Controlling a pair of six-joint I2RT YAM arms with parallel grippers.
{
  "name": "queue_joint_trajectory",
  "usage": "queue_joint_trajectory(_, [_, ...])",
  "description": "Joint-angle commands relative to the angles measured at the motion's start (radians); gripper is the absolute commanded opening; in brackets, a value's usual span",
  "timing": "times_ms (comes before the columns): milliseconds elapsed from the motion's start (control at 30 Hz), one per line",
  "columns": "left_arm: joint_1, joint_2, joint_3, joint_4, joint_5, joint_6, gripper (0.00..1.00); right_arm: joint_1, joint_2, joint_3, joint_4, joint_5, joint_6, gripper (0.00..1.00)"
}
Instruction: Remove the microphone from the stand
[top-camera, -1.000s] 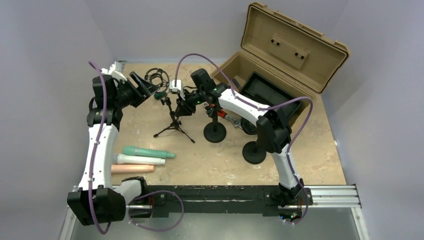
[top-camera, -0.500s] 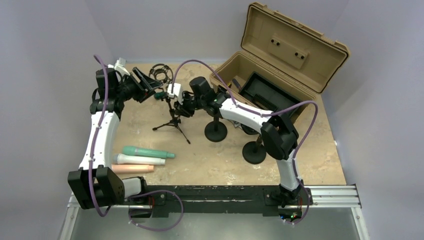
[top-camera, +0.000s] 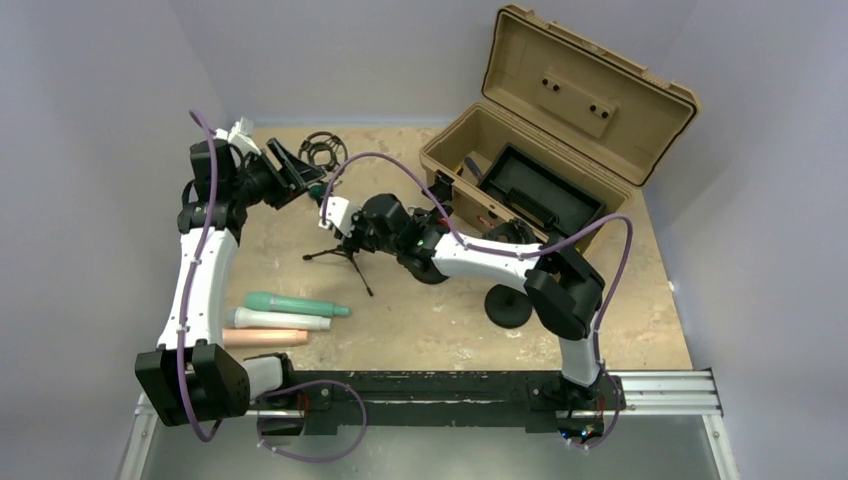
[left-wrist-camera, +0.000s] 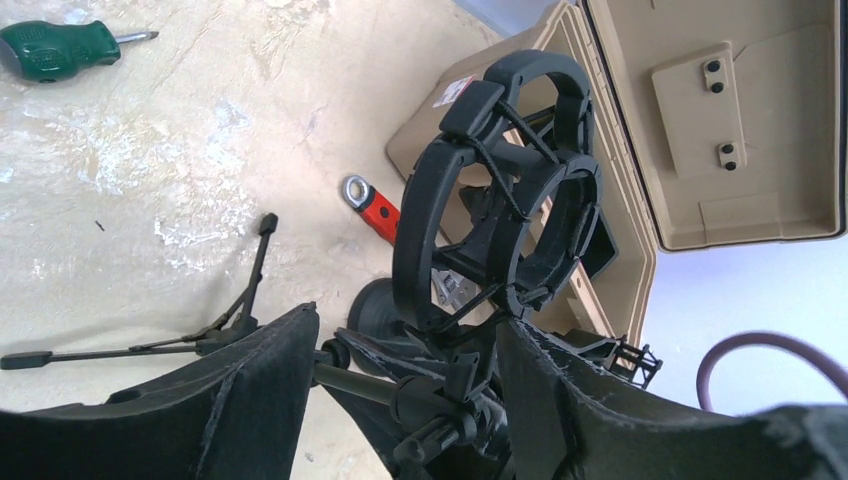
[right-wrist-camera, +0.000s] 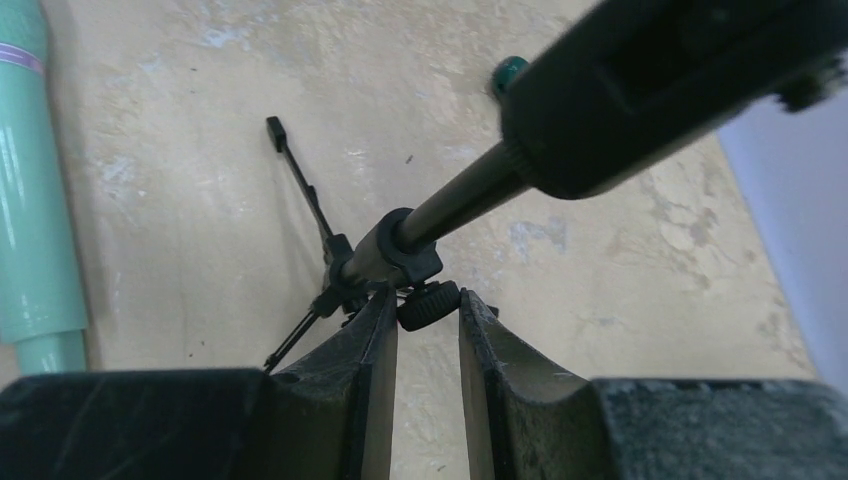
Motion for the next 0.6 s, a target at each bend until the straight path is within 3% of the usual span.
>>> queue_joint_trajectory(0, [0.009,-0.027,-0.004,0.018,0.003,0.034,0.64,0.045,-0.071,-0.077,0.182,0.235,-0.087,0.00])
queue_joint_trajectory(100, [0.009,-0.028,-0.007,0.022,0.006,0.033,0.64,0.070,-0.066,-0.086,0.204,0.307,-0.119,0.00])
queue_joint_trajectory(267, [0.011,-0.031,-0.006,0.018,0.004,0.042,0.65,0.087,-0.026,-0.014,0.100,0.329,-0.035,0.00])
queue_joint_trajectory(467, [0.012,-0.044,-0.009,0.017,-0.006,0.046,0.66,0.132,-0.014,-0.010,0.112,0.535,0.030,0.04])
queue_joint_trajectory(567, [0.012,-0.045,-0.013,0.020,-0.008,0.046,0.66,0.158,0.004,-0.004,0.133,0.678,-0.038,0.03])
